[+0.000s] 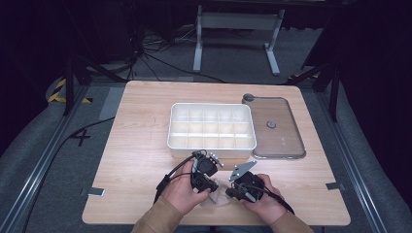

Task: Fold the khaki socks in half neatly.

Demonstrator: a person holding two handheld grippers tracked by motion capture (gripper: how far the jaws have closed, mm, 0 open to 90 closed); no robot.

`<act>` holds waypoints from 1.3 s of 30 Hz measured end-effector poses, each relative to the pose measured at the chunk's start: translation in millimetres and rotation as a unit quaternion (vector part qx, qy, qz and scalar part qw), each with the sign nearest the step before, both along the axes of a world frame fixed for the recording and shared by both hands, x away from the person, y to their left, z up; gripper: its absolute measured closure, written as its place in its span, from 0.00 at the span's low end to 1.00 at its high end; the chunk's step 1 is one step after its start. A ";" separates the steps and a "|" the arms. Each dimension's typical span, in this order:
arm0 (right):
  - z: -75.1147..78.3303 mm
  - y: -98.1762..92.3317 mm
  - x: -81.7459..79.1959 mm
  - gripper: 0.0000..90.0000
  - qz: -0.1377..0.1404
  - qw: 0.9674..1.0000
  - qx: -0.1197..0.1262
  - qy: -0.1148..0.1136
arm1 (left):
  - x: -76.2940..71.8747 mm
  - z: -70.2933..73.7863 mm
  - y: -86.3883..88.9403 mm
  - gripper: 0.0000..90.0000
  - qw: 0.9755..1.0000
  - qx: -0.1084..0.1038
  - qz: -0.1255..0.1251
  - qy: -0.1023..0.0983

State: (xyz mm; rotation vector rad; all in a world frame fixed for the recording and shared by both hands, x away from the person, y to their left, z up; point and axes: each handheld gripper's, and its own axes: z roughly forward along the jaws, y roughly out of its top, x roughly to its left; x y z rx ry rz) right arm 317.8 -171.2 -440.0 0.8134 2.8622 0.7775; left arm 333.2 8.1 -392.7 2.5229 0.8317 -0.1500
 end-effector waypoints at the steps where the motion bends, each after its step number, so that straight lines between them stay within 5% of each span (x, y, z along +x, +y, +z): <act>1: -0.3 -0.4 0.0 1.00 0.000 1.000 0.001 -0.002 | -0.2 -0.4 -1.1 0.94 1.000 0.000 0.001 0.000; 17: -0.6 -2.4 -1.2 1.00 -0.002 1.000 0.005 -0.003 | 2.7 -9.8 -6.4 0.88 1.000 -0.023 -0.007 0.005; 19: -0.4 -2.4 -1.4 1.00 -0.001 1.000 0.004 -0.003 | 1.6 -9.1 -6.2 0.83 0.998 -0.054 -0.019 0.016; 26: 13.0 -8.4 -2.6 1.00 -0.005 1.000 0.013 -0.013 | -1.6 2.9 6.2 0.75 0.996 -0.084 -0.018 0.013; 32: 33.2 -9.3 -5.4 1.00 -0.005 0.998 0.037 -0.041 | -3.8 10.9 20.7 0.78 0.997 -0.076 -0.003 0.007; 39: 47.6 9.6 -12.6 1.00 0.029 0.996 0.060 -0.060 | -5.3 12.0 34.5 0.85 0.998 -0.057 0.014 0.001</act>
